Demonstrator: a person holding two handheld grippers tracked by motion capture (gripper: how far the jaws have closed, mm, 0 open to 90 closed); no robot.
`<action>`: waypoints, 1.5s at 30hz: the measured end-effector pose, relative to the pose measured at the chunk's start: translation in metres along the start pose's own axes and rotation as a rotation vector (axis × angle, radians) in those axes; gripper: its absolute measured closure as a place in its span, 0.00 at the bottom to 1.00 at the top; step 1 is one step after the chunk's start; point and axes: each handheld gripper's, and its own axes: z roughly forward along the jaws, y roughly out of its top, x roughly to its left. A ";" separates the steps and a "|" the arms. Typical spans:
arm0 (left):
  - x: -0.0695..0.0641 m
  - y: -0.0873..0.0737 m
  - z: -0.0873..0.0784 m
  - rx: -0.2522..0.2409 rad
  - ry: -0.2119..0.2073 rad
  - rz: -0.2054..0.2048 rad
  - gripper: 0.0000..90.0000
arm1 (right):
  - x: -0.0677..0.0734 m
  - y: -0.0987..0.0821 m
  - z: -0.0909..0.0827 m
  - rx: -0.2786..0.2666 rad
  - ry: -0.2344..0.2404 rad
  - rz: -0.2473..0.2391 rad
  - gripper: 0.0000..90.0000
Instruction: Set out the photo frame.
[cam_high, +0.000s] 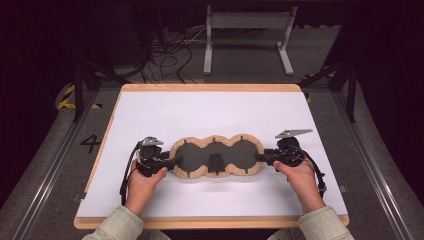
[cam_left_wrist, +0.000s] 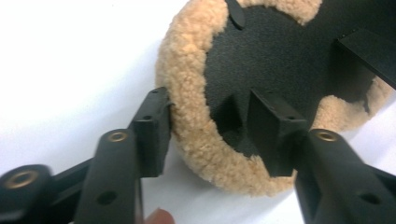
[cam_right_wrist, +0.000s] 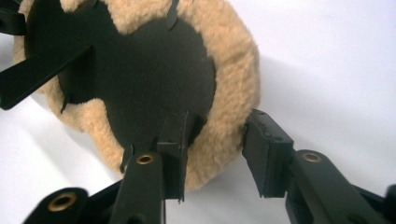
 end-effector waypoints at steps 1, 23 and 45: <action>0.000 -0.001 0.000 -0.004 0.007 -0.008 0.60 | 0.000 0.000 0.000 -0.004 -0.001 0.000 0.70; -0.007 -0.010 -0.010 -0.055 0.025 0.031 0.76 | 0.006 -0.010 -0.004 -0.019 -0.043 -0.038 0.78; -0.026 -0.035 -0.052 -0.080 -0.029 0.168 0.86 | 0.034 -0.038 -0.052 -0.043 0.019 -0.189 0.84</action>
